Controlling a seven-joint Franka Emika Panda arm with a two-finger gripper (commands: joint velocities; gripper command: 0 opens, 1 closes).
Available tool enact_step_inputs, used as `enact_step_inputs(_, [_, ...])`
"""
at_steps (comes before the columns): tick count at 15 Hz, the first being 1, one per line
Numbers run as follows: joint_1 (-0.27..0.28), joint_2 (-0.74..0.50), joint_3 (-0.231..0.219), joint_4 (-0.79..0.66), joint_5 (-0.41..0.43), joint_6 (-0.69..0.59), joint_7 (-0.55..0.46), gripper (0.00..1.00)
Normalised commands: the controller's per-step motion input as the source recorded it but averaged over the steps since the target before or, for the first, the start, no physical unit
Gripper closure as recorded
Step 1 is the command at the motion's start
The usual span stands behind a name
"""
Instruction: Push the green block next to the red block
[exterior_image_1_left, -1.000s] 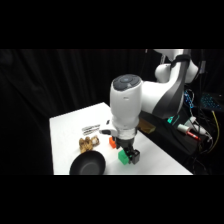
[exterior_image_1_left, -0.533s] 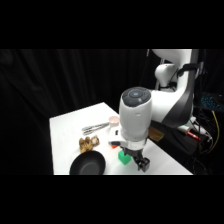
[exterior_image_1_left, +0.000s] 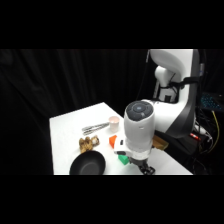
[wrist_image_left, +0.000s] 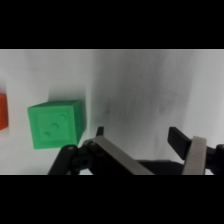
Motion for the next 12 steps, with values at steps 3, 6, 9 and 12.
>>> enact_step_inputs(3, [-0.028, 0.11, 0.022, -0.03, 0.176, 0.27, -0.09, 0.00])
enact_step_inputs(6, [-0.014, 0.02, -0.048, -0.08, 0.103, 0.22, -0.07, 0.00])
enact_step_inputs(9, [0.007, -0.14, -0.138, -0.17, 0.008, 0.17, 0.00, 0.00])
enact_step_inputs(12, [0.001, -0.26, -0.170, -0.27, -0.052, 0.16, 0.05, 0.00])
